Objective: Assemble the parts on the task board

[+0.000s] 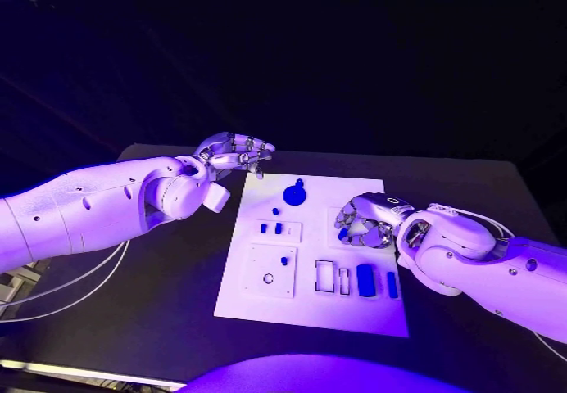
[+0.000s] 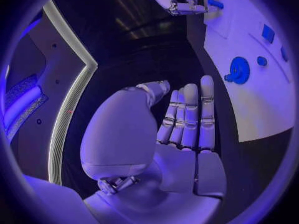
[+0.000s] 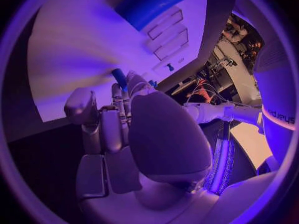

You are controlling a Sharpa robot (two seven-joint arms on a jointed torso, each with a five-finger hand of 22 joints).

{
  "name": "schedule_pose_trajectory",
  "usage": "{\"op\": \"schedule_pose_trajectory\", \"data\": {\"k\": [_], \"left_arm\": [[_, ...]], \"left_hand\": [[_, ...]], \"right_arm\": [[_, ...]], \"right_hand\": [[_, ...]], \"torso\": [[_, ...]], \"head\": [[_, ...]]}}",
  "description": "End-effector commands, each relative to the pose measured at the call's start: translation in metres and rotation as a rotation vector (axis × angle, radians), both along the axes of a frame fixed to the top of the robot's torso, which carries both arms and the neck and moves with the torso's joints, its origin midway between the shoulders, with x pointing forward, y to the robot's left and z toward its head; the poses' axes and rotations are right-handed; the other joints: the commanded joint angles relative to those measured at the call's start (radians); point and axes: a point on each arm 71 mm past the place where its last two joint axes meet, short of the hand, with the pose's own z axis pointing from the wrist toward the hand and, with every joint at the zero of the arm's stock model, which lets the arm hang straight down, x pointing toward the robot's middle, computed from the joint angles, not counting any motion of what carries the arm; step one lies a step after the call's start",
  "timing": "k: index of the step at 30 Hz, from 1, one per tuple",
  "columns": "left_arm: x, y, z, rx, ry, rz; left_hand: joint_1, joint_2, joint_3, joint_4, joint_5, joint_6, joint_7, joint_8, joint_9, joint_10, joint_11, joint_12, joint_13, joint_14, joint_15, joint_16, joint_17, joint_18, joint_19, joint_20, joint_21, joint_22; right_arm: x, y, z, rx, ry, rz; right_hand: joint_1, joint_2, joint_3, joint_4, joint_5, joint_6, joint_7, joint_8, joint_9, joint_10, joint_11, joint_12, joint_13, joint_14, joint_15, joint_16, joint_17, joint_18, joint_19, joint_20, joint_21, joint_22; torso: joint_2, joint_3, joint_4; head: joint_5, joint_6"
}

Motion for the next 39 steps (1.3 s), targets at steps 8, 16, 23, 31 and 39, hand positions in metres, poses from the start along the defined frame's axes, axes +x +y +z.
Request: {"op": "schedule_pose_trajectory", "data": {"k": [8, 16, 23, 31, 39], "left_arm": [[0.000, -0.001, 0.001, -0.010, -0.005, -0.012], [0.000, -0.001, 0.001, -0.011, -0.004, -0.011], [0.000, -0.002, 0.001, -0.012, -0.003, -0.013], [0.000, -0.002, 0.000, -0.012, -0.003, -0.013], [0.001, -0.004, 0.000, -0.015, -0.002, -0.014]], "left_hand": [[-0.003, 0.006, -0.005, -0.003, 0.003, -0.003, 0.005, 0.006, -0.001, -0.004, 0.004, -0.004, -0.001, -0.002, 0.004, 0.003, 0.001, 0.014, 0.006, -0.002, -0.003, -0.001], [-0.003, 0.006, -0.005, -0.003, 0.003, -0.003, 0.005, 0.006, -0.001, -0.004, 0.004, -0.004, -0.001, -0.002, 0.004, 0.003, 0.001, 0.014, 0.006, -0.002, -0.003, -0.001], [-0.003, 0.007, -0.005, -0.002, 0.004, -0.005, 0.005, 0.006, -0.002, -0.004, 0.004, -0.004, -0.001, -0.002, 0.004, 0.003, 0.002, 0.014, 0.006, -0.002, -0.004, -0.001], [-0.003, 0.007, -0.005, -0.002, 0.004, -0.005, 0.005, 0.006, -0.002, -0.004, 0.004, -0.004, -0.001, -0.002, 0.004, 0.003, 0.002, 0.014, 0.006, -0.002, -0.004, -0.001], [-0.004, 0.008, -0.005, -0.002, 0.004, -0.005, 0.005, 0.006, -0.002, -0.004, 0.004, -0.003, -0.002, -0.002, 0.004, 0.003, 0.002, 0.014, 0.006, -0.002, -0.004, -0.002]], "right_arm": [[-0.001, 0.003, -0.005, -0.026, -0.007, 0.009], [-0.002, 0.004, -0.006, -0.004, -0.030, -0.007], [-0.004, 0.004, -0.002, 0.058, -0.050, -0.032], [-0.007, -0.004, 0.010, 0.147, -0.085, -0.072], [-0.019, -0.004, 0.036, 0.243, -0.123, -0.055]], "right_hand": [[0.002, -0.016, 0.114, -0.003, 0.003, 0.030, 0.001, 0.001, -0.005, 0.033, 0.001, -0.037, -0.002, 0.019, -0.009, 0.009, 0.002, -0.016, 0.006, -0.002, 0.008, 0.012], [-0.010, 0.001, 0.302, -0.024, 0.002, 0.087, -0.016, 0.036, 0.019, 0.147, -0.023, -0.037, 0.011, 0.023, -0.030, 0.017, 0.011, -0.021, 0.019, -0.019, 0.043, 0.044], [-0.072, -0.025, 0.430, -0.066, -0.002, 0.095, -0.025, 0.074, 0.058, 0.199, -0.036, -0.046, 0.024, 0.026, -0.040, 0.021, 0.016, -0.025, 0.027, -0.030, 0.063, 0.066], [-0.100, -0.035, 0.464, -0.092, -0.003, 0.092, -0.025, 0.089, 0.075, 0.213, -0.038, -0.050, 0.031, 0.028, -0.041, 0.025, 0.024, -0.028, 0.034, -0.032, 0.080, 0.080], [-0.108, -0.038, 0.474, -0.104, -0.004, 0.091, -0.025, 0.093, 0.081, 0.215, -0.038, -0.053, 0.033, 0.029, -0.042, 0.027, 0.027, -0.030, 0.037, -0.032, 0.087, 0.085]], "torso": [[0.000, 0.0001, -0.0006], [0.000, 0.0005, 0.0002], [0.000, 0.0002, 0.0003], [-0.002, -0.0016, 0.0004], [-0.003, -0.0013, 0.0015]], "head": [[0.000, -0.003], [-0.003, -0.006], [-0.005, -0.006], [-0.006, -0.002], [-0.006, 0.000]]}}
